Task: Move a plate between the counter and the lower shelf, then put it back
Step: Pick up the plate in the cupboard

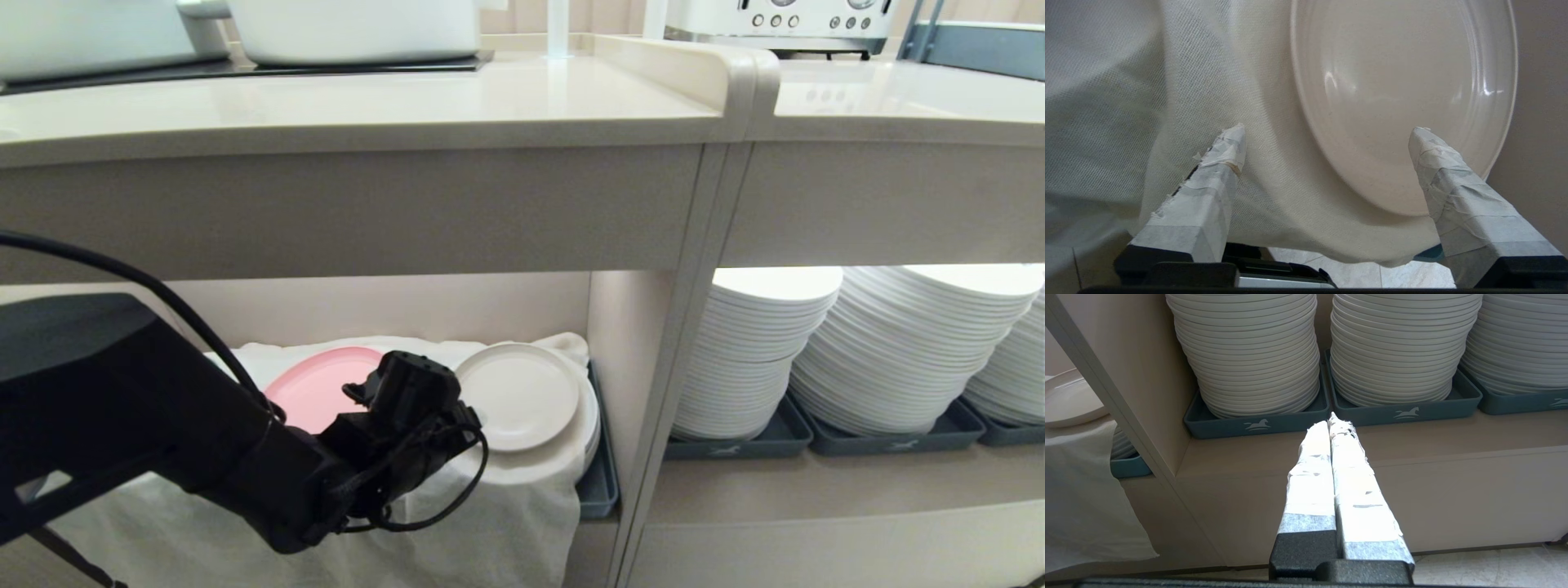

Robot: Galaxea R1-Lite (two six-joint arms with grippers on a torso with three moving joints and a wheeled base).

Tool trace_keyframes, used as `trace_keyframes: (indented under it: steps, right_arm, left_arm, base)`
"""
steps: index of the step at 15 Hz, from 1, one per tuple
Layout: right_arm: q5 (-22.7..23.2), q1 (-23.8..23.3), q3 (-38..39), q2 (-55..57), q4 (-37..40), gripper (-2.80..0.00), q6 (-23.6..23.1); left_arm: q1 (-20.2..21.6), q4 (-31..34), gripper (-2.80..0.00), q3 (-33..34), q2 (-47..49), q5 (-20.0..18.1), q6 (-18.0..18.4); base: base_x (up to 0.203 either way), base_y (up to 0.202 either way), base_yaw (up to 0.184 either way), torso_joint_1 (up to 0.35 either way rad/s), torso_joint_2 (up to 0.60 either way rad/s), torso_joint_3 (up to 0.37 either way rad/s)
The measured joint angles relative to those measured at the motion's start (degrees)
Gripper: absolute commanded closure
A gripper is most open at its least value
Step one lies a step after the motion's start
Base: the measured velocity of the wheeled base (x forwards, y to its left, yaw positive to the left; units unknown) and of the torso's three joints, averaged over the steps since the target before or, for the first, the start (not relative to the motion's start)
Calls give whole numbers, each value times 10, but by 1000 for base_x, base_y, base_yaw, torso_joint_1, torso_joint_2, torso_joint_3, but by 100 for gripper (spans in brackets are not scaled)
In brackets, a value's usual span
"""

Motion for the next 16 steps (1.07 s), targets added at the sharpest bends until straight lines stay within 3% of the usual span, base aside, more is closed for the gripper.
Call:
trace_keyframes:
  steps: [16]
  right_arm:
    - [0, 0, 0, 0, 0, 0, 0]
  left_arm:
    - [-5, 22, -280, -47, 24, -3, -4]
  base:
    - [0, 0, 0, 0, 0, 0]
